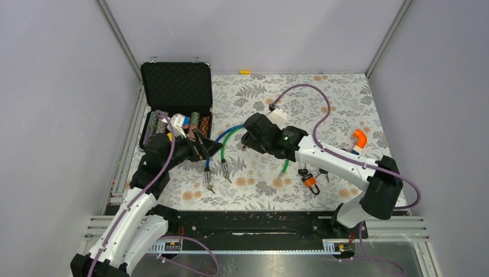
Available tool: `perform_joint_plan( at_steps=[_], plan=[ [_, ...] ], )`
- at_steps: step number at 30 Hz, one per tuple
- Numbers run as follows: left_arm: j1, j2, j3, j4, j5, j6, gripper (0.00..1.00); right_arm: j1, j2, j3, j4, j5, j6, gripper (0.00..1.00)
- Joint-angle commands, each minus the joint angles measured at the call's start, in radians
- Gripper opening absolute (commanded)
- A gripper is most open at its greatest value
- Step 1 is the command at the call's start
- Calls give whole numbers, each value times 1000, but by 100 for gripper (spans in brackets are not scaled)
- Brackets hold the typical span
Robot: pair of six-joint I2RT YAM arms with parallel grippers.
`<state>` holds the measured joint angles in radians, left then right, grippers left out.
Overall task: Lock with the key
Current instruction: Lock the lock.
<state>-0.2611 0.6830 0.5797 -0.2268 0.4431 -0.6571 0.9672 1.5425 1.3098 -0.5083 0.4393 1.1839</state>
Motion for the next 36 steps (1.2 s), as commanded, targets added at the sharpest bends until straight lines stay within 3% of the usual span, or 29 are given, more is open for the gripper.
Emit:
perform_joint_plan(
  at_steps=[1,11,15,23,29,31,36],
  plan=[
    [-114,49,-3,341,-16,-61,99,-4,-73,-9,73,-98,95,23],
    [-335,228,65,444,-219,36,97,-20,-155,-19,94,-214,197,24],
    [-383,243,36,540,-314,27,89,-27,-175,-25,94,-229,220,24],
    [-466,272,15,626,-436,22,52,-40,-185,-35,96,-249,273,24],
    [-486,281,31,586,-482,6,13,-48,-178,-41,97,-250,300,25],
    [-488,277,34,578,-492,3,0,-51,-172,-43,101,-252,292,33],
    [-489,257,53,511,-549,33,0,-84,-188,-103,190,-277,140,89]
  ],
)
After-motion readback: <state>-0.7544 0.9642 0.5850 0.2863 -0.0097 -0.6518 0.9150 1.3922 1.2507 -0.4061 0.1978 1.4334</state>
